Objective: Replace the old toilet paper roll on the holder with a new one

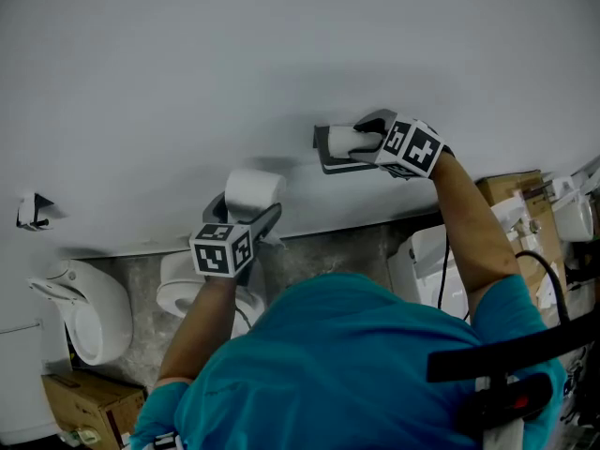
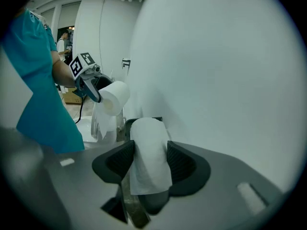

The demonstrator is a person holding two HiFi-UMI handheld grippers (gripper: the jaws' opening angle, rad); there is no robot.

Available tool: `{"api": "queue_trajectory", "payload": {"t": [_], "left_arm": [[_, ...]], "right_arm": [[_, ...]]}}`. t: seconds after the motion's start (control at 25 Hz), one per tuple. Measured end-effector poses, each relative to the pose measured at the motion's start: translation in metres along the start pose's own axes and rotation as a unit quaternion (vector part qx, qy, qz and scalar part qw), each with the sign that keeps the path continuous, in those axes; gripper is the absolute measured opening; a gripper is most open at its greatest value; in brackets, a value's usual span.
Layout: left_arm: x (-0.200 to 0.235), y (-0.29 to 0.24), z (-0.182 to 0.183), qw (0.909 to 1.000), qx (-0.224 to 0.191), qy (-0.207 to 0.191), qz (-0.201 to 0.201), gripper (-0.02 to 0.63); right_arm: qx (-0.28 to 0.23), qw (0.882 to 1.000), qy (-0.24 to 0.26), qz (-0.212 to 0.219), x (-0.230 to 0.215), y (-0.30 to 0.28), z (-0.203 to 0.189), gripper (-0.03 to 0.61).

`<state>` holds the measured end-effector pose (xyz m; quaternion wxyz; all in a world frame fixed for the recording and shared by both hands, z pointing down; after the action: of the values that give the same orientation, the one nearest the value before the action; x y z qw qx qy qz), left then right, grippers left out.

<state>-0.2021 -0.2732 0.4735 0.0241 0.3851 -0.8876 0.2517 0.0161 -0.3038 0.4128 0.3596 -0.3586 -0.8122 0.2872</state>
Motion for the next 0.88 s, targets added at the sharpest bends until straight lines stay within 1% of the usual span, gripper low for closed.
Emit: {"api": "queue_trajectory", "payload": {"t": [0.16,0.36,0.56,0.88], "left_arm": [[0.001,0.001,0.000,1.0000,-0.001,0.004,-0.001,0.518],[0.000,0.001,0.000,1.0000,-0.003,0.008,-0.002,0.518],[-0.002,0.000,0.002,1.0000,-0.004,0.008,-0.004,0.518],[-0.004,-0.004,0.005,1.0000,-0.003,0.006,-0.006,0.518]], "right_arm": [[0.004,1.000,-0.007,0.019,-0.003,-0.003,-0.002,0.212],[0.008,0.999,0.015,0.027,-0.001,-0.001,0.000,0.195],[0.004,0.999,0.040,0.014,0.000,0.002,0.002,0.183],[-0.031,0.999,0.026,-0.011,-0.011,0.025,0.004,0.176]]}}
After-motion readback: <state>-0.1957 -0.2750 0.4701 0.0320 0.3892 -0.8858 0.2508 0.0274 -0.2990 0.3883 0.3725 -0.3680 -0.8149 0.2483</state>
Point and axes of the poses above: the fingertips, and each gripper's own axes: y backward along the fingers, x to its left, z out of its top, the point moved 1 cm from there along y, backward along the fingers, and after that the axes turned 6 degrees about -z, right-handed, at the moved point
